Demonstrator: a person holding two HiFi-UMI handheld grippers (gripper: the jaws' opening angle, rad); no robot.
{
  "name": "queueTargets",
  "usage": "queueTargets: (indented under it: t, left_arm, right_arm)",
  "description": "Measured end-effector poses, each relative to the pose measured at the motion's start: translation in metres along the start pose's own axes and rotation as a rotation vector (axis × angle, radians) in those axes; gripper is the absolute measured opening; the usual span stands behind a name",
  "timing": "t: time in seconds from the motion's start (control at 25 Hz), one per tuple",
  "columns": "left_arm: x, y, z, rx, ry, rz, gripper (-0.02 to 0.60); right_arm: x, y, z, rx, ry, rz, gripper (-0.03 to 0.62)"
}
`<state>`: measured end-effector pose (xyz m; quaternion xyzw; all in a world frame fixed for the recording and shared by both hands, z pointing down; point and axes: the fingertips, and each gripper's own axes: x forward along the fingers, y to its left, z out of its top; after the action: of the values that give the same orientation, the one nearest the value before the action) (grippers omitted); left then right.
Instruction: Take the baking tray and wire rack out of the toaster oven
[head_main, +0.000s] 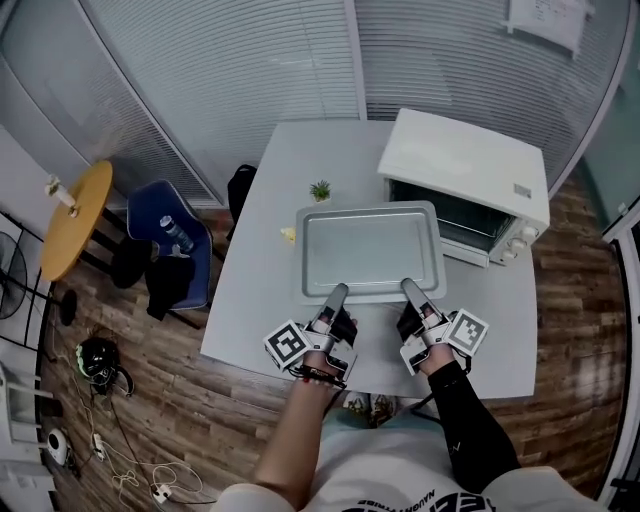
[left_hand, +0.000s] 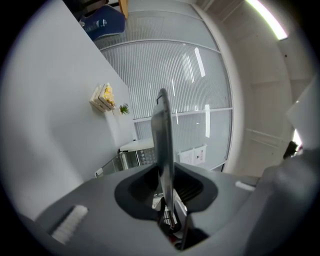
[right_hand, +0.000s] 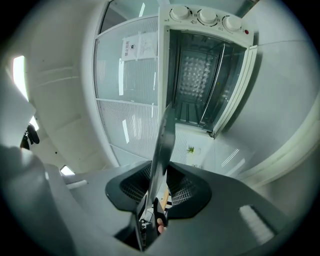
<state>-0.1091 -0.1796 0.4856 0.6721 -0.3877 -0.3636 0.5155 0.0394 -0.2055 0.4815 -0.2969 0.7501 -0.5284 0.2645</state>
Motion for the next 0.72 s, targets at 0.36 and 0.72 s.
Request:
queueTargets:
  t: [0.36, 0.72]
  left_arm:
    - [-0.047, 0.000, 0.032, 0.006, -0.115, 0.010, 0.144]
    - [-0.112, 0.016, 0.102, -0.006, -0.191, 0.040, 0.149]
  right_arm:
    - [0.030, 0.018, -0.044, 0.001, 0.124, 0.064, 0.091]
    - [0.088, 0.038, -0.124, -0.002, 0.225, 0.079, 0.094]
